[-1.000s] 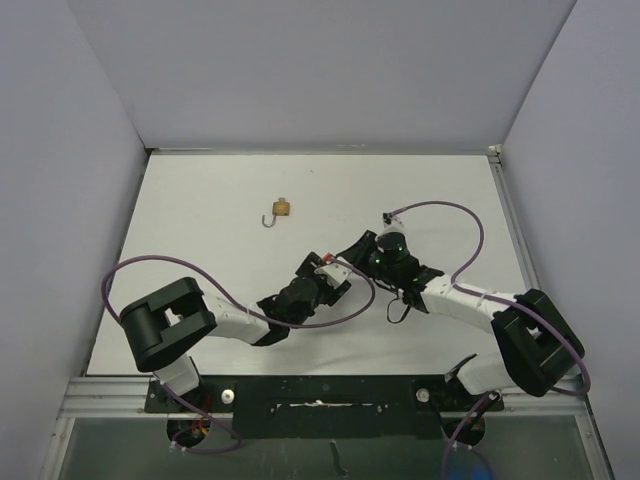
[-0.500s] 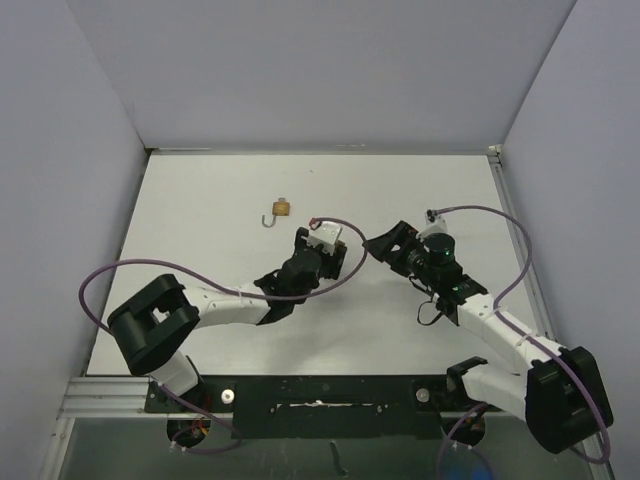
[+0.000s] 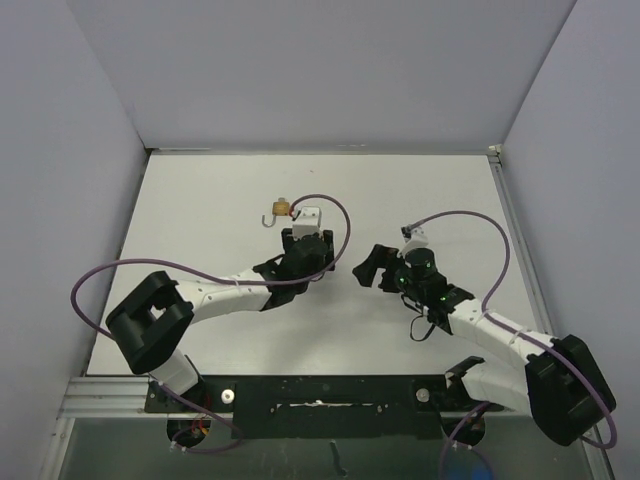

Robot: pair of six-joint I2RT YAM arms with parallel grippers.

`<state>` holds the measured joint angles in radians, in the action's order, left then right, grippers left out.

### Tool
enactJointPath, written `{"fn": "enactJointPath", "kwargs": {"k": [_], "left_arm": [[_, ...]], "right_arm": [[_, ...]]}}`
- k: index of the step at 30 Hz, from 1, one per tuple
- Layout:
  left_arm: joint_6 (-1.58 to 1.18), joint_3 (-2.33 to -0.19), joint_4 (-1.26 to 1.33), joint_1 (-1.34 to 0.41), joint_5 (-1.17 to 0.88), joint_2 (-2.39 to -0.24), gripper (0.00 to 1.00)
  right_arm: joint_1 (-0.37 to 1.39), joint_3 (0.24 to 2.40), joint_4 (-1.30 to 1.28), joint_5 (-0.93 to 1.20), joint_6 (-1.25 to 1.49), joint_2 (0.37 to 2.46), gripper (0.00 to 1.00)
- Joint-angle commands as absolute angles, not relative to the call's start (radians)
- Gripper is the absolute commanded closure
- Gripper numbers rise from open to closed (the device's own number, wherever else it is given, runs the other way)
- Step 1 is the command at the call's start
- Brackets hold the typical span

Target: Unlock with the key

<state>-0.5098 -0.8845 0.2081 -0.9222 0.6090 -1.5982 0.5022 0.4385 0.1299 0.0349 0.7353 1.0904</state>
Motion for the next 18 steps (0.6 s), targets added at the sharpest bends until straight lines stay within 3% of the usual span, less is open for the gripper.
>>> {"fn": "enactJointPath", "kwargs": {"k": [1,10,18], "left_arm": [[-0.640,-0.992,0.245,-0.925,0.624,-1.550,1.00],[-0.676,-1.031,0.212,-0.927,0.604,-1.570,1.00],[-0.717,-1.081,0.151,-0.928,0.615,-1.605,1.00]], "right_arm": [[0.548,0.458,0.287,0.000,0.672,1.154,0.02],[0.590,0.457,0.387,-0.006,0.652,1.213,0.02],[0.671,0.473,0.358,-0.197,0.627,1.220,0.02]]}}
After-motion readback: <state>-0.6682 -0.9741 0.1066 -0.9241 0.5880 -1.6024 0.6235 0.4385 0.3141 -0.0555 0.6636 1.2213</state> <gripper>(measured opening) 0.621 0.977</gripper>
